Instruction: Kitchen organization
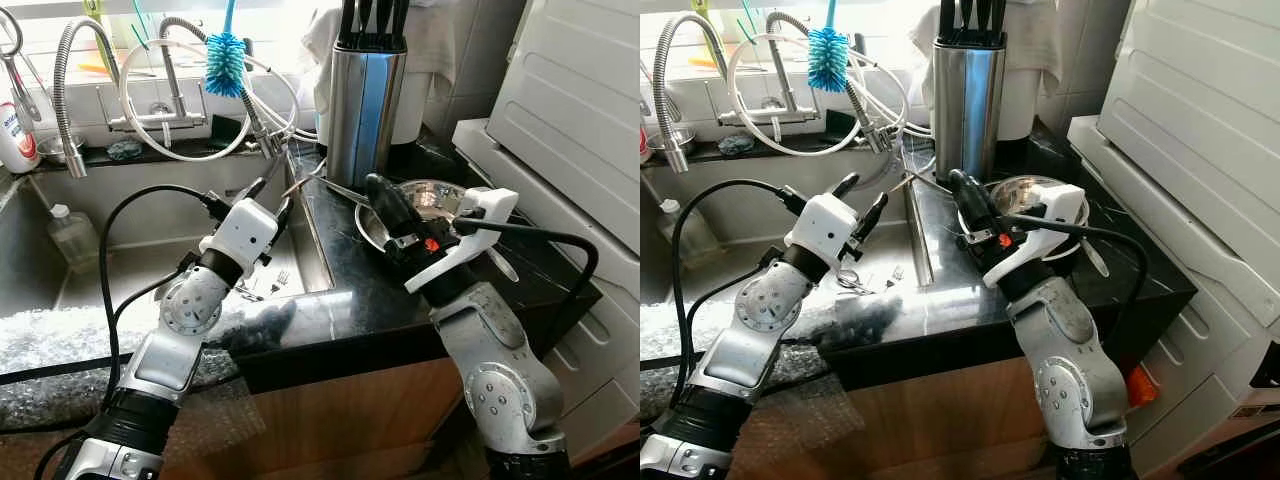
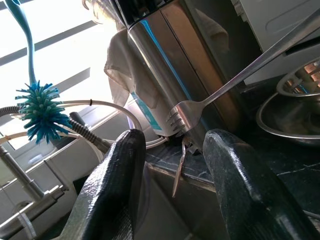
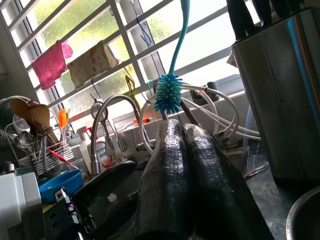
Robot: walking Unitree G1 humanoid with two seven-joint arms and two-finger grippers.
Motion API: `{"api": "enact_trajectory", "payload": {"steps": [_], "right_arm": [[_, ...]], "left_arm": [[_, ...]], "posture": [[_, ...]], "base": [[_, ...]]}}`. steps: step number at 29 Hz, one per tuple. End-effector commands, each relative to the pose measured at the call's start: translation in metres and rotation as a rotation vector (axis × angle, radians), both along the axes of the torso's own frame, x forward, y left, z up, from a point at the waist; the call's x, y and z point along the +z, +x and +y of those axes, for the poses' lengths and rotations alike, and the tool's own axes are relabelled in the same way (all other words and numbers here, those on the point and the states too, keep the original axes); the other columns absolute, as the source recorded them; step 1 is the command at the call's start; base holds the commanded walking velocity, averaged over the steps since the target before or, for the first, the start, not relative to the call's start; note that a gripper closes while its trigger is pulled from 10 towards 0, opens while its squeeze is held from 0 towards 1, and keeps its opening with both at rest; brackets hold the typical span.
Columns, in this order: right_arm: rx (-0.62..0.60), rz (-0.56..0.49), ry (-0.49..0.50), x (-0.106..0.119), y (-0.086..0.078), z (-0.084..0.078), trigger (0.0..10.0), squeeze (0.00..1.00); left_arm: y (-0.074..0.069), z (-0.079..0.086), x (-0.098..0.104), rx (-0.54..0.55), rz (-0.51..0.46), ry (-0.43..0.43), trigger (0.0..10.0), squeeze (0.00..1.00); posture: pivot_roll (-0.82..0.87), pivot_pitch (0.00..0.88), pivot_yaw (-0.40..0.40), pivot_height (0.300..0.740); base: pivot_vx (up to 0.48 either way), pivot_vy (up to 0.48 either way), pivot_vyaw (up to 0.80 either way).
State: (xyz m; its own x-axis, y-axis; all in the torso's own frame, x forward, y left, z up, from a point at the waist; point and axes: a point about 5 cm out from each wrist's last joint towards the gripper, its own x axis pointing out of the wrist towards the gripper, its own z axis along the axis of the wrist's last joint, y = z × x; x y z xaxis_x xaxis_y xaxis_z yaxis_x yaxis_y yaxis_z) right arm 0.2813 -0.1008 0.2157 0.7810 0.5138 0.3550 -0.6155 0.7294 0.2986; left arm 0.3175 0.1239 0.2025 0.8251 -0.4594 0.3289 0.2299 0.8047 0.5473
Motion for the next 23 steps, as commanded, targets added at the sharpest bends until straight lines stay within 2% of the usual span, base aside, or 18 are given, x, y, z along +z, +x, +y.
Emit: {"api": "enact_trajectory", "payload": {"steps": [1, 9, 23], "right_arm": [[0.019, -0.005, 0.011, 0.003, 0.001, 0.003, 10.0, 0.0], [0.101, 0.013, 0.043, 0.003, -0.003, 0.013, 10.0, 0.0], [0.176, 0.05, 0.052, -0.001, -0.007, 0.023, 10.0, 0.0]], "left_arm": [[-0.001, -0.001, 0.002, -0.019, -0.011, 0.013, 10.0, 0.0], [-0.005, -0.007, 0.003, -0.069, -0.009, -0.002, 10.0, 0.0], [-0.006, -0.014, 0.006, -0.088, -0.02, -0.03, 10.0, 0.0]], "posture": [[-0.13, 0.0, -0.003, 0.74], [-0.13, 0.0, -0.003, 0.74], [-0.13, 0.0, -0.009, 0.74]], "base": [[0.0, 0.0, 0.0], [0.0, 0.0, 0.0], [0.0, 0.0, 0.0]]}}
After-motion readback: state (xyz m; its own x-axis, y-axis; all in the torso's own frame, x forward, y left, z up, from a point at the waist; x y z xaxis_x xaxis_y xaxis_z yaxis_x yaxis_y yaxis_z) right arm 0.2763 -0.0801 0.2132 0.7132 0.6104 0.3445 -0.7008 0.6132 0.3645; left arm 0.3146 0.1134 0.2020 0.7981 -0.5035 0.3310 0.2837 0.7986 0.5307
